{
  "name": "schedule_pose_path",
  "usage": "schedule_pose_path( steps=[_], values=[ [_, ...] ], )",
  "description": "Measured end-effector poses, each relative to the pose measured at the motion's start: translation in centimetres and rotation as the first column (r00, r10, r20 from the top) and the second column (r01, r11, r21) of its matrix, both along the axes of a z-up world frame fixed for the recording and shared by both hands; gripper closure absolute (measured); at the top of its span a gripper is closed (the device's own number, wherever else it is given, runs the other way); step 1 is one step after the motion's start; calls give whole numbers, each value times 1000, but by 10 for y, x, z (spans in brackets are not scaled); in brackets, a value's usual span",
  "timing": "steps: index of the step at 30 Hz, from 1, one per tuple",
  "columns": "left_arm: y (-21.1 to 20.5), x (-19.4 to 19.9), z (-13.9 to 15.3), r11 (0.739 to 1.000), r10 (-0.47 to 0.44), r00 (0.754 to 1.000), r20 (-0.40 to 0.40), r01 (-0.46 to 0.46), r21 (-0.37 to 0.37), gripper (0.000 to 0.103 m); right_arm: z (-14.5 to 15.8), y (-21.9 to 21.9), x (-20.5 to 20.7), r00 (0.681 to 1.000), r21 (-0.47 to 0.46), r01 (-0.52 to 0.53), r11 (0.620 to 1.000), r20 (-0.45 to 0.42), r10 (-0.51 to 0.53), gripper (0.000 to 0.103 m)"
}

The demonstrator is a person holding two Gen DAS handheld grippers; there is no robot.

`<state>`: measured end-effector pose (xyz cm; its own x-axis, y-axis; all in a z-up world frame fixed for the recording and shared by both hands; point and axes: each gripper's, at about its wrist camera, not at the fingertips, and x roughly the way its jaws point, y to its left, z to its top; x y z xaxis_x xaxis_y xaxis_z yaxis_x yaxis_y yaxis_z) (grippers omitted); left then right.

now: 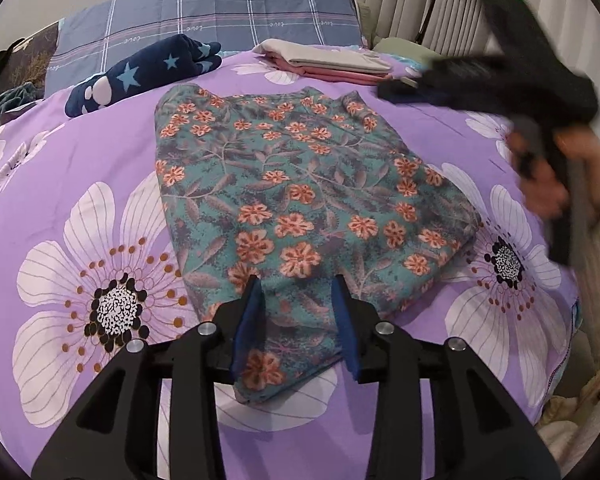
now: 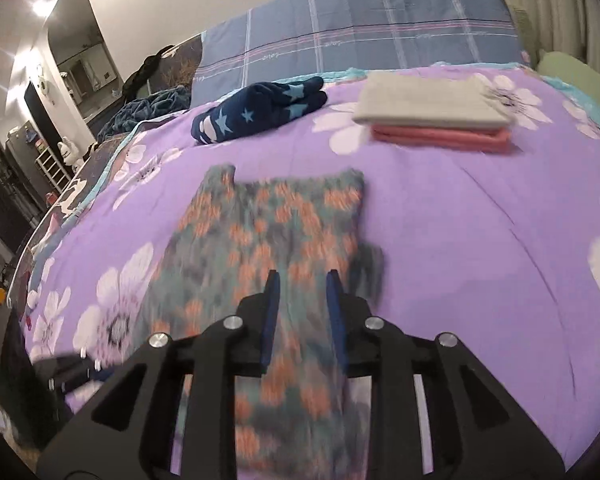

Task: Fold small clothes
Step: 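Pinch the folded dress end with the left gripper while the right gripper withdraws, then grasp the dress end with both grippers side by side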

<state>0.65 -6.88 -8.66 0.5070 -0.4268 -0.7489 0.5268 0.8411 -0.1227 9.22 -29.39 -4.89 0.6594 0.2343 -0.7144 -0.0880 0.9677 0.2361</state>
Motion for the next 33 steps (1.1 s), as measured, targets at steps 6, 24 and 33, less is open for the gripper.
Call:
schedule_pose_path(
  steps=[6,24,33],
  values=[
    [4,-6,1,1000,7,1000,4,-7,-7,65,-42,4,67,990,-225,65,972,-107,-91,92],
    [50,102,-3,985,118,983,-144,-135,-110,46,-42,-62,-7,977,150,48,988,-213,-15,38],
    [29,142,-18,982,53,975,-214,-90,-163,42,-54,-59,29,982,187,-4,982,-187,40,29]
  ],
)
